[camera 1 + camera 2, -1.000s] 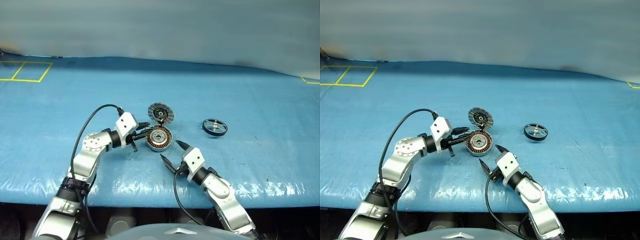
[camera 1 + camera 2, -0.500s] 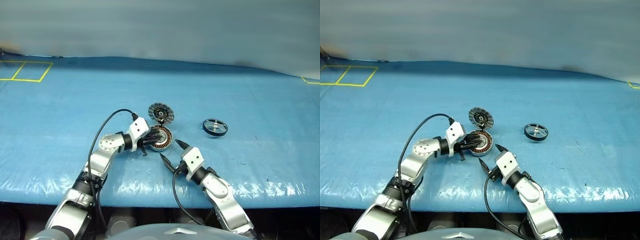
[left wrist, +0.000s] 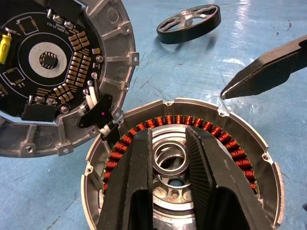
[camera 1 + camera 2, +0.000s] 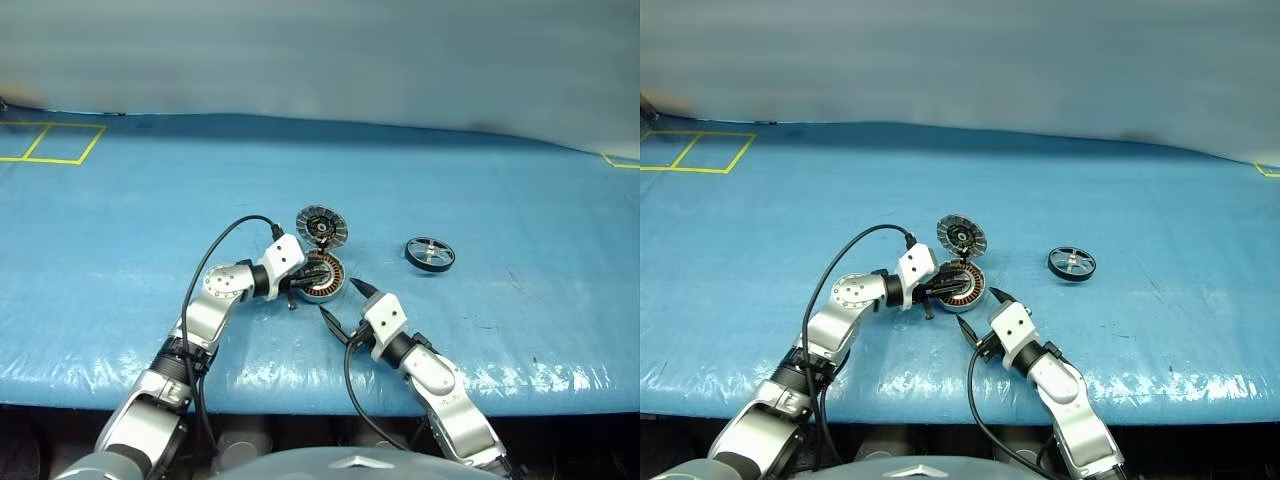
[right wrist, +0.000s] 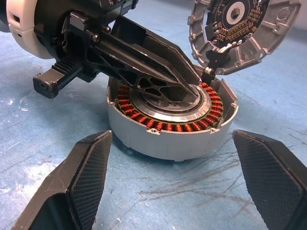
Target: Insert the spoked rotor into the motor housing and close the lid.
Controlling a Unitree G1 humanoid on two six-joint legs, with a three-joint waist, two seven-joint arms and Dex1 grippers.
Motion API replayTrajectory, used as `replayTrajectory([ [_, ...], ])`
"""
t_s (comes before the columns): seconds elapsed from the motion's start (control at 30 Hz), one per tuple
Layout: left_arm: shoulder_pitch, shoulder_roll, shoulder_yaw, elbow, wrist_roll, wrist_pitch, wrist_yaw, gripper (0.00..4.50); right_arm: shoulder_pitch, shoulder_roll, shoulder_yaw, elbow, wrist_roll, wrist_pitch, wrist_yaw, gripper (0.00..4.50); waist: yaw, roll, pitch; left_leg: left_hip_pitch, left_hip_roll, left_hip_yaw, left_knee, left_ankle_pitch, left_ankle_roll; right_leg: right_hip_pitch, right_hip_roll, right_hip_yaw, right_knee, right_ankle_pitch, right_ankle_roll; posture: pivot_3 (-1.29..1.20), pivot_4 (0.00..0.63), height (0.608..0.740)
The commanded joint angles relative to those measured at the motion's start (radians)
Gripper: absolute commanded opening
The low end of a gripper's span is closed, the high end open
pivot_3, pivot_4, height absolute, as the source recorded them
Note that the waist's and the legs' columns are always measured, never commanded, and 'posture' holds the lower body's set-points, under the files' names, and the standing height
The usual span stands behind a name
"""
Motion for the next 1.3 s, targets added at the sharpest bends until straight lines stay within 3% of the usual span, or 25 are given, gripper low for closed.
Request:
replayTrajectory([
  [0.03, 0.008, 0.008, -0.005, -0.027, -0.005, 0.002, -0.019, 1.41, -0.001, 0.005, -0.006, -0.017, -0.002, -0.008, -0.002, 4.25, 0.0, 0.0, 0.0, 0.0, 0.0, 0.0, 0.0, 0.0, 0.0, 0.0, 0.0, 0.0, 0.0, 0.0, 0.0, 0.0, 0.15, 0.74],
  [0.3, 0.062, 0.021, 0.053, -0.174, -0.064, 0.032, 0.009, 4.08, -0.009, -0.013, -0.023, -0.063, 0.002, 0.01, 0.005, 4.25, 0.0, 0.0, 0.0, -0.001, 0.0, 0.0, 0.0, 0.0, 0.0, -0.001, 0.0, 0.001, 0.0, 0.0, 0.0, 0.0, 0.15, 0.74],
  [0.43, 0.126, 0.024, 0.096, -0.295, -0.099, 0.047, 0.047, 4.08, -0.026, -0.013, -0.043, -0.144, 0.008, 0.096, -0.012, 4.25, -0.001, 0.0, 0.0, -0.001, 0.0, 0.0, 0.0, 0.0, 0.0, -0.001, -0.004, 0.001, 0.0, 0.001, -0.002, 0.0, 0.15, 0.74],
  [0.47, 0.149, 0.027, 0.109, -0.328, -0.108, 0.058, 0.059, 3.87, -0.035, -0.015, -0.049, -0.18, 0.028, 0.15, -0.006, 4.25, -0.001, 0.0, 0.0, -0.001, 0.001, 0.0, 0.0, 0.0, 0.0, -0.001, -0.005, 0.001, 0.0, 0.001, -0.002, 0.0, 0.15, 0.74],
  [0.57, 0.206, 0.035, 0.135, -0.393, -0.121, 0.066, 0.088, 3.13, -0.068, -0.021, -0.065, -0.264, 0.081, 0.287, 0.018, 3.67, -0.002, 0.0, 0.0, -0.001, 0.001, 0.0, 0.001, 0.0, 0.0, -0.001, -0.006, 0.001, 0.0, 0.001, -0.002, 0.0, 0.15, 0.74],
  [0.87, 0.416, 0.001, 0.191, -0.411, -0.162, -0.055, 0.149, 0.14, -0.201, -0.096, -0.026, -0.382, 0.092, 0.58, 0.073, 0.7, 0.0, 0.0, 0.0, -0.001, 0.0, 0.0, 0.0, 0.0, 0.0, -0.001, -0.008, 0.0, 0.0, 0.001, -0.003, 0.0, 0.15, 0.74],
  [0.93, 0.438, -0.008, 0.195, -0.405, -0.168, -0.09, 0.152, 0.0, -0.215, -0.107, -0.014, -0.389, 0.091, 0.62, 0.075, 0.02, 0.002, 0.0, 0.0, -0.002, 0.0, -0.001, 0.0, 0.0, 0.0, -0.002, -0.008, -0.001, 0.0, 0.001, -0.003, 0.0, 0.15, 0.74],
  [1.3, 0.58, -0.039, 0.204, -0.322, -0.192, -0.265, 0.14, 0.0, -0.363, -0.038, 0.06, -0.324, 0.038, 0.813, 0.008, 0.02, -0.001, 0.0, 0.0, -0.002, 0.0, 0.0, 0.0, 0.0, 0.0, -0.003, -0.008, -0.002, 0.0, -0.001, -0.007, 0.0, 0.15, 0.74],
])
